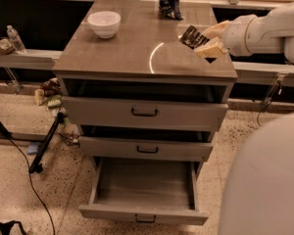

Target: Pick rxbar chocolate from bottom drawer and place on counter

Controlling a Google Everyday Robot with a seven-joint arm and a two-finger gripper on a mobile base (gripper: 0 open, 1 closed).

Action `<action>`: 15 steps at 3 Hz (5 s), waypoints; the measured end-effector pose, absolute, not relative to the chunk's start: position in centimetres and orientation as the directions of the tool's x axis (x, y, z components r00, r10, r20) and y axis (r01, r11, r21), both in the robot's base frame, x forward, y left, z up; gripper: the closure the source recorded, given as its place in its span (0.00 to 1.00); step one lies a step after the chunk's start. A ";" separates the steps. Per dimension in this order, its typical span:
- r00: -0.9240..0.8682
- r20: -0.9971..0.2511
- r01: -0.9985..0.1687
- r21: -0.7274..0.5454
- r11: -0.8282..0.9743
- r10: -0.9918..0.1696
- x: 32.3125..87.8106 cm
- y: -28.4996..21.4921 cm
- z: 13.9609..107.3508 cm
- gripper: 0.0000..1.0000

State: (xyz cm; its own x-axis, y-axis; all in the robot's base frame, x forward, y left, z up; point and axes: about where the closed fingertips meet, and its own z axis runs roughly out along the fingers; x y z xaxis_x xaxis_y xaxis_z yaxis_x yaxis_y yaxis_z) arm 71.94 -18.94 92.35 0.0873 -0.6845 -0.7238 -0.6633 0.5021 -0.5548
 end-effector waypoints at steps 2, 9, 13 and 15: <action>0.124 -0.687 -0.667 -0.592 0.453 -0.716 80.6 -14.3 88.7 0.74; 0.121 -0.699 -0.715 -0.554 0.427 -0.705 84.5 -12.2 86.0 0.00; 0.099 -0.718 -0.501 -0.635 0.589 -0.689 78.7 -21.9 93.7 0.23; 0.116 -0.759 -0.380 -0.630 0.678 -0.640 75.0 -26.8 99.0 0.00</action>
Offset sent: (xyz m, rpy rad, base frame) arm 0.1220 0.0592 -0.0538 -0.0636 -0.0230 0.0295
